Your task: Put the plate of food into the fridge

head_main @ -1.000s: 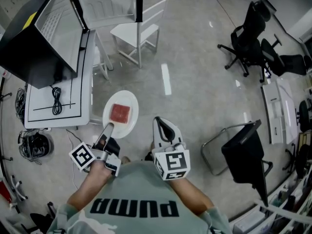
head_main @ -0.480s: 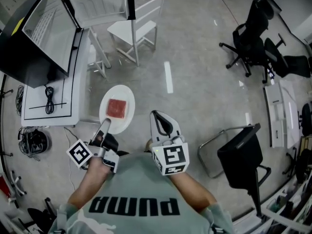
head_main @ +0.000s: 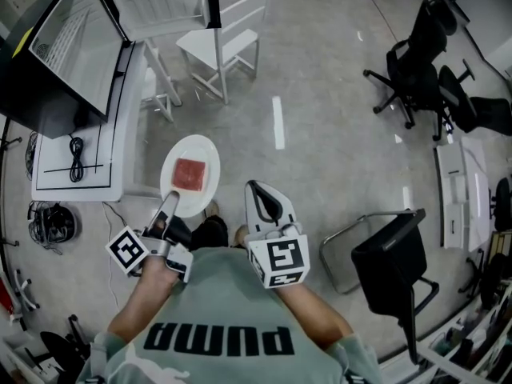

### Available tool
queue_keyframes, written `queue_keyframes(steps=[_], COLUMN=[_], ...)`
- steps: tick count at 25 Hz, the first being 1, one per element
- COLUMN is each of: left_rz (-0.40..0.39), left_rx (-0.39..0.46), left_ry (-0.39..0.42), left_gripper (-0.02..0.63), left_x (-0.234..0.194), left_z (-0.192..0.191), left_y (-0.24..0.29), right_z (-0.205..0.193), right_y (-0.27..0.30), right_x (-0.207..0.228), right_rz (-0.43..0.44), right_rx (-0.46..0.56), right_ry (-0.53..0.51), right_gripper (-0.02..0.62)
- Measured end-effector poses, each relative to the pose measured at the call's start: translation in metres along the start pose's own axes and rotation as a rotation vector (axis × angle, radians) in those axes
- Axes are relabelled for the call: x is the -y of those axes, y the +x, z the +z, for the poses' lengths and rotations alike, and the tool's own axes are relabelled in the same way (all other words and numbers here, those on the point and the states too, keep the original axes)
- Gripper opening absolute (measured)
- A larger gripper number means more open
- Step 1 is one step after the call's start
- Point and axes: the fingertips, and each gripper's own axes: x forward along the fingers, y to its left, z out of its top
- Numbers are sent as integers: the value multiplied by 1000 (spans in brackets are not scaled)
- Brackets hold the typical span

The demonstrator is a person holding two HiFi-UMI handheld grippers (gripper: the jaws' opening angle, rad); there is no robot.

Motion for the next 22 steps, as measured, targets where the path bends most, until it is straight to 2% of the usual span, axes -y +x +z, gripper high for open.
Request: queue_keyframes(steps=[12, 22], left_rz=[5, 4], left_rx=[-65, -62], left_ry=[-3, -26], left_gripper=[37, 37], left_x=[-6, -6], left_z=[28, 73], left_y=[62, 116], right_z=[13, 25], right_y=[49, 112], right_x=[28, 44], right_rz=[-48, -39], right_rx=[-21, -68], right_ry=[11, -2], right_gripper=[5, 5])
